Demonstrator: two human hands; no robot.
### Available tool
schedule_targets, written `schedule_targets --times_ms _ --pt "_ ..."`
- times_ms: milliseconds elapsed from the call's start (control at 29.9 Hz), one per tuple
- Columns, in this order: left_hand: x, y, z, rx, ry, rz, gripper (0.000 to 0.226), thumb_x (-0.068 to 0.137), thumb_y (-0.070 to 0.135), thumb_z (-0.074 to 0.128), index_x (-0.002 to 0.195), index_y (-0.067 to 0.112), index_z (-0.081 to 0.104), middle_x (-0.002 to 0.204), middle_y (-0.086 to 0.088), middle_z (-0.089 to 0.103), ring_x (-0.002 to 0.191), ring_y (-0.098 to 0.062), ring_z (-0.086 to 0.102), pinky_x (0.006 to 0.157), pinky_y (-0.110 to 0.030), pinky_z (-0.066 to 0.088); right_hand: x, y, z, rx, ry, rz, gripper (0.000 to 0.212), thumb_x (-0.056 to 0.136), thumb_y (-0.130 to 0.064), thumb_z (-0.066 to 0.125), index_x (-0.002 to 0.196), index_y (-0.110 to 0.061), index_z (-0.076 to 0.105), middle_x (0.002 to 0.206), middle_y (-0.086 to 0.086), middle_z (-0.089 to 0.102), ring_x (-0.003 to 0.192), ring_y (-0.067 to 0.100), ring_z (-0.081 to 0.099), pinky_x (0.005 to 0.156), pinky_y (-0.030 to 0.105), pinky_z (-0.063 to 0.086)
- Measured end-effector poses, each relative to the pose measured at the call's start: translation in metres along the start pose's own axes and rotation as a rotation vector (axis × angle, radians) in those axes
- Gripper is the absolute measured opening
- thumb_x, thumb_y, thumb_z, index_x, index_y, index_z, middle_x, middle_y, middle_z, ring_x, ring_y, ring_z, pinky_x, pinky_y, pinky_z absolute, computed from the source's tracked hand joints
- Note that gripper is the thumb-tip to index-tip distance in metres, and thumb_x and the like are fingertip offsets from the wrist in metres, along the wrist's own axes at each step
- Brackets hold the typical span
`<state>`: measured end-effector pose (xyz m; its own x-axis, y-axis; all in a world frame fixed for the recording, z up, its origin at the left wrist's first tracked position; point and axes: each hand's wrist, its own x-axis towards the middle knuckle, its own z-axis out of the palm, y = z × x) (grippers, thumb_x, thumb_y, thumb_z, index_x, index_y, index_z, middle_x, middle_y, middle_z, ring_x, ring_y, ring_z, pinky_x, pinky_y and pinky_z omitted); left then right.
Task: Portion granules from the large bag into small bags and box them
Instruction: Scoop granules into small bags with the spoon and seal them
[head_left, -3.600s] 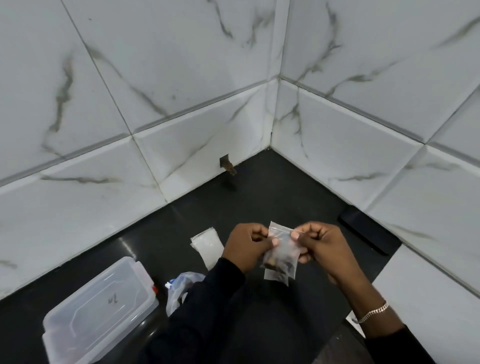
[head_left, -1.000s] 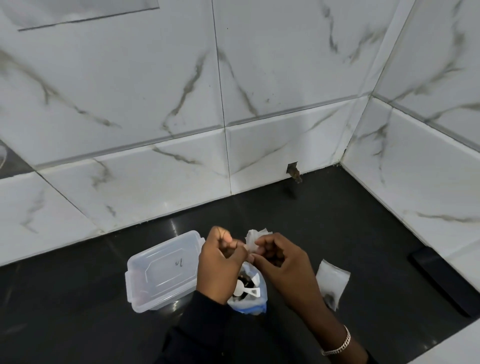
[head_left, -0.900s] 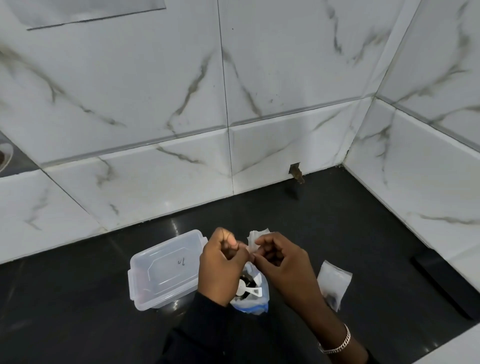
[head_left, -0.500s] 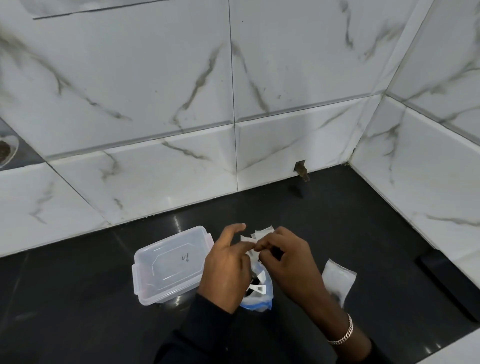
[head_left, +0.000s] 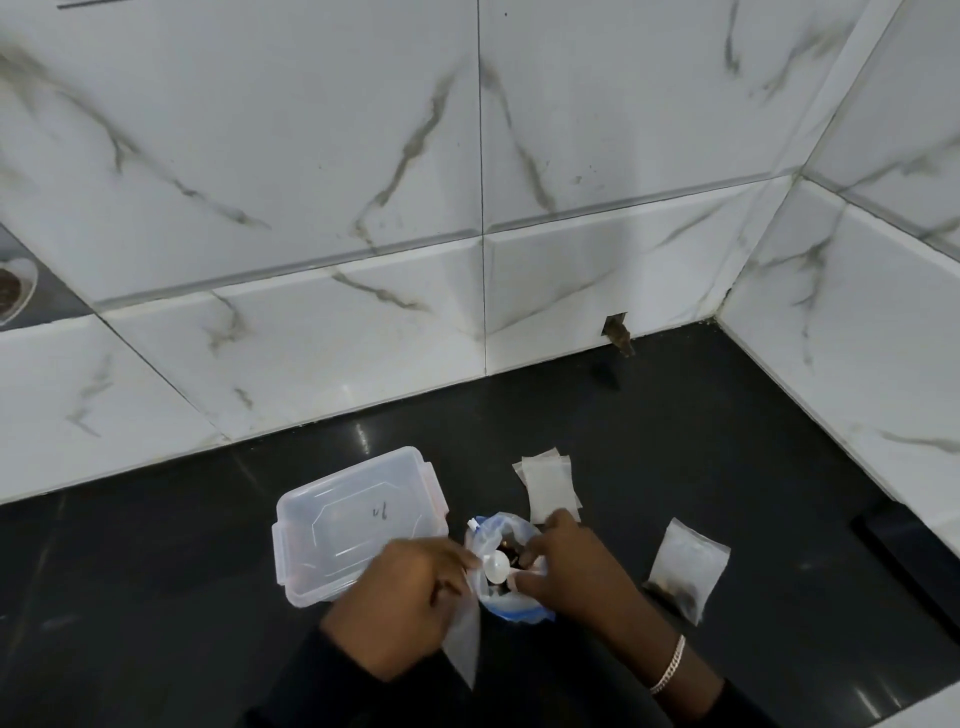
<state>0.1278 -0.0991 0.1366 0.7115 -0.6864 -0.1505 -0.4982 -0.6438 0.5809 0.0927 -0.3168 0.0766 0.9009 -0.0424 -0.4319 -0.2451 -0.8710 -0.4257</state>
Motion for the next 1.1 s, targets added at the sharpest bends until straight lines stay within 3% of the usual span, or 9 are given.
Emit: schedule_targets --times_ms 100,201,267,468,568,736,903,1003,1103 --pt "0.005 -0.004 0.038 0.05 -0.187 0.027 0.031 0.081 0.015 0.046 0.091 0.017 0.076 0.136 0.021 0.056 0.117 0.002 0.056 0.101 -0.013 0.04 0.009 0.0 0.013 -0.069 -0.014 0.009 0.035 0.086 -0.045 0.069 0.114 -0.023 0.068 0.121 0.003 0.05 0.105 0.021 0.062 0.09 0.029 0.049" --pt "0.016 -0.01 0.067 0.119 -0.288 -0.035 0.042 0.088 0.017 0.046 0.126 0.02 0.063 0.14 0.006 0.055 0.123 -0.013 0.055 0.106 -0.025 0.04 0.016 0.001 0.017 -0.118 -0.033 0.047 0.026 0.087 -0.03 0.064 0.11 -0.016 0.066 0.121 0.007 0.054 0.101 0.023 0.065 0.086 0.029 0.051" --pt "0.02 -0.014 0.076 0.196 -0.32 -0.072 0.041 0.094 0.02 0.046 0.134 0.02 0.055 0.135 -0.002 0.058 0.122 -0.02 0.055 0.104 -0.029 0.039 0.018 0.002 0.021 -0.145 -0.075 0.063 0.024 0.088 -0.026 0.063 0.108 -0.012 0.067 0.121 0.009 0.055 0.102 0.026 0.065 0.087 0.032 0.052" --pt "0.03 -0.021 0.08 0.29 -0.275 -0.025 0.035 0.093 0.023 0.045 0.124 0.016 0.059 0.123 -0.006 0.063 0.112 -0.025 0.059 0.098 -0.034 0.044 0.015 0.007 0.015 -0.096 0.084 0.043 0.017 0.094 -0.026 0.056 0.101 -0.017 0.068 0.114 0.003 0.051 0.098 0.024 0.064 0.087 0.034 0.055" --pt "0.031 -0.018 0.073 0.29 -0.193 0.022 0.034 0.09 0.019 0.042 0.119 0.012 0.061 0.121 -0.008 0.062 0.11 -0.027 0.059 0.096 -0.034 0.044 0.012 0.001 0.009 -0.13 0.172 -0.019 0.018 0.098 -0.027 0.05 0.112 -0.021 0.06 0.116 0.002 0.052 0.1 0.026 0.064 0.085 0.034 0.054" --pt "0.035 -0.003 0.054 0.239 -0.094 0.117 0.021 0.092 0.011 0.049 0.106 0.008 0.064 0.111 -0.011 0.061 0.103 -0.029 0.055 0.089 -0.037 0.045 0.015 -0.007 0.004 -0.213 0.088 -0.094 0.022 0.098 -0.022 0.057 0.119 -0.02 0.058 0.115 0.005 0.059 0.102 0.024 0.064 0.085 0.029 0.049" --pt "0.048 0.015 0.027 0.233 -0.087 0.227 0.043 0.093 0.023 0.03 0.113 0.009 0.066 0.128 -0.005 0.058 0.115 -0.021 0.051 0.099 -0.028 0.035 0.023 -0.013 -0.01 -0.212 -0.161 -0.03 0.034 0.092 -0.019 0.067 0.125 -0.013 0.059 0.126 0.009 0.06 0.117 0.026 0.06 0.099 0.036 0.047" --pt "0.055 0.013 0.019 0.204 -0.057 0.225 0.032 0.092 0.018 0.042 0.111 0.016 0.068 0.127 0.004 0.057 0.109 -0.012 0.051 0.098 -0.027 0.042 0.023 -0.007 -0.016 0.017 -0.157 -0.007 0.016 0.094 -0.021 0.064 0.102 -0.008 0.07 0.104 0.009 0.071 0.099 0.022 0.069 0.087 0.032 0.054" --pt "0.057 0.011 0.016 0.16 -0.018 0.178 0.032 0.09 0.014 0.044 0.11 0.017 0.069 0.125 0.006 0.058 0.109 -0.008 0.052 0.099 -0.027 0.045 0.025 0.007 -0.018 0.206 -0.236 0.092 0.021 0.096 -0.024 0.062 0.099 -0.005 0.071 0.096 0.01 0.07 0.086 0.02 0.068 0.082 0.029 0.055"
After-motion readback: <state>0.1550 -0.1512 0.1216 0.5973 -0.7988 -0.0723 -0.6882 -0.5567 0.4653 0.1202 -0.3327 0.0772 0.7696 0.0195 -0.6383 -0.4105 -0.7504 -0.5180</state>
